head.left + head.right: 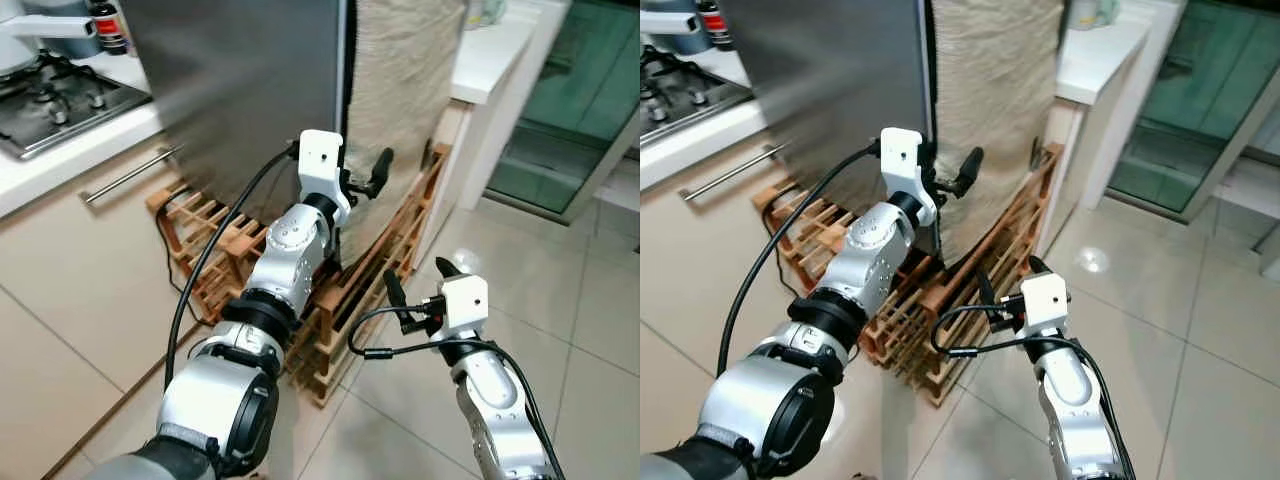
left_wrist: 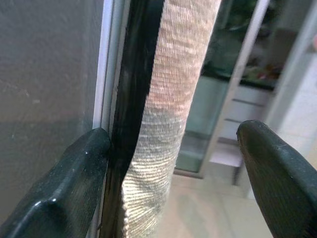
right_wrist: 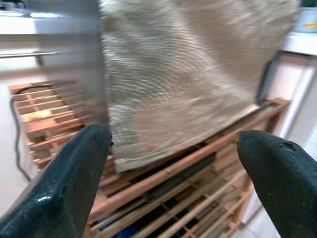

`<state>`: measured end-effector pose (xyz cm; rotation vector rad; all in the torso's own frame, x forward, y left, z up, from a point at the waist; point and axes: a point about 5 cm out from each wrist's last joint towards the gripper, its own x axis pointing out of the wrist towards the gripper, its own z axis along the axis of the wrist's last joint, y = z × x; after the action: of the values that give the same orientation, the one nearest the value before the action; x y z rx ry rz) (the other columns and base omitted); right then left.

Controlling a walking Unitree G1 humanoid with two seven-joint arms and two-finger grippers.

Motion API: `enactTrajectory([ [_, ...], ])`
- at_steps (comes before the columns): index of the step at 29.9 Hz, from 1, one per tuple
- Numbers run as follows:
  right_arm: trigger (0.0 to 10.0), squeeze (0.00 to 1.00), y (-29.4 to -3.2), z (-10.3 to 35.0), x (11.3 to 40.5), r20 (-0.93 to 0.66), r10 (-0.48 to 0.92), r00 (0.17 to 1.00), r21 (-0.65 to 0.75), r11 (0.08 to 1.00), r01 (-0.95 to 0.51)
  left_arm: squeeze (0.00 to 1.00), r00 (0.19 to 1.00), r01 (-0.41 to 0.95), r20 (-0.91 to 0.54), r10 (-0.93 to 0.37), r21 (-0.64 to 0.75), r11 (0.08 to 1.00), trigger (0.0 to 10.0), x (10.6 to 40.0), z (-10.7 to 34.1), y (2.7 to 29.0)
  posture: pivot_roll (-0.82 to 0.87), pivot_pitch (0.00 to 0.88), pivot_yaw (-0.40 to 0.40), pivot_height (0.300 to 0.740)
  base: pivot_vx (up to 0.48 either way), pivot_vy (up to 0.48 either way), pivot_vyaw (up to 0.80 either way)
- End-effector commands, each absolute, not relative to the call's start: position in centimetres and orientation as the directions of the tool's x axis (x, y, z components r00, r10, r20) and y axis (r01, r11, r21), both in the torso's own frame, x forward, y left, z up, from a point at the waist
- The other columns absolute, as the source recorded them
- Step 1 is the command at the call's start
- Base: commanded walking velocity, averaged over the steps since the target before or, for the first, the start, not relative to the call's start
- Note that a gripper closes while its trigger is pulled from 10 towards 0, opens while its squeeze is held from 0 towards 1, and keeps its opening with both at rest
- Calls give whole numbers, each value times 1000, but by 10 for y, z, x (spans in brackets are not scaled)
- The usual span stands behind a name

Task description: Restocking fridge

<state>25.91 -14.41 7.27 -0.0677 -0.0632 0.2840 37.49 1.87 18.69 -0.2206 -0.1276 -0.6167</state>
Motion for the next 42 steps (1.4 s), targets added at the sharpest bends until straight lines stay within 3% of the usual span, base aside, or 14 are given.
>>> enactTrajectory([
  [1,10000,0,-143,73,260,46,295,954,-79,953,-291,0,610,788,311,-729,-139,600,10000,349,226,-53,-152,0,63,740,0,0,0],
  [2,10000,0,-143,71,259,36,297,954,-79,953,-293,0,506,862,350,-788,-160,482,10000,335,232,-76,-160,0,66,740,0,0,0],
  [4,10000,0,-143,69,259,31,297,954,-78,953,-294,0,456,890,366,-811,-168,425,10000,328,234,-84,-161,0,67,740,0,0,0],
  [6,10000,0,-144,63,258,14,297,955,-74,952,-296,0,276,960,383,-881,-158,232,10000,304,229,-103,-164,0,69,740,0,0,0],
  [11,10000,0,-146,53,257,-21,297,955,-64,953,-297,0,187,978,380,-906,-161,134,10000,295,221,-105,-154,0,66,740,0,0,0],
  [16,10000,0,-146,51,258,-28,300,954,-66,951,-301,0,158,982,382,-911,-154,106,10000,292,220,-103,-149,0,60,740,0,0,0],
  [22,10000,0,-147,53,258,-7,277,961,-60,959,-277,0,310,950,344,-886,-149,274,10000,315,206,-58,-144,0,59,740,0,0,0],
  [30,10000,0,-160,60,265,10,192,981,-9,981,-192,0,711,696,222,-667,-89,713,10000,340,168,90,-108,0,62,740,0,0,0],
  [31,10000,0,-160,60,265,10,192,981,-9,981,-192,0,711,696,222,-667,-89,713,10000,340,168,90,-108,0,62,740,0,0,0],
  [33,10000,0,-169,59,270,-5,147,989,15,989,-147,0,827,552,192,-528,-102,827,10000,339,156,138,-83,0,55,740,0,0,0],
  [36,10000,0,-172,60,275,-8,133,991,17,991,-133,0,922,373,147,-357,-98,923,10000,331,142,178,-69,0,48,740,0,0,0],
  [37,10000,0,-172,60,275,-8,133,991,17,991,-133,0,922,373,147,-357,-98,923,10000,331,142,178,-69,0,48,740,0,0,0],
  [39,10000,0,-166,62,278,2,153,988,14,988,-153,0,976,199,107,-188,-105,974,10000,324,129,200,-62,0,42,740,0,0,0],
  [42,10000,0,-156,66,283,12,184,983,2,983,-184,0,997,55,64,-49,-97,994,10000,312,116,206,-55,0,34,740,0,0,512],
])
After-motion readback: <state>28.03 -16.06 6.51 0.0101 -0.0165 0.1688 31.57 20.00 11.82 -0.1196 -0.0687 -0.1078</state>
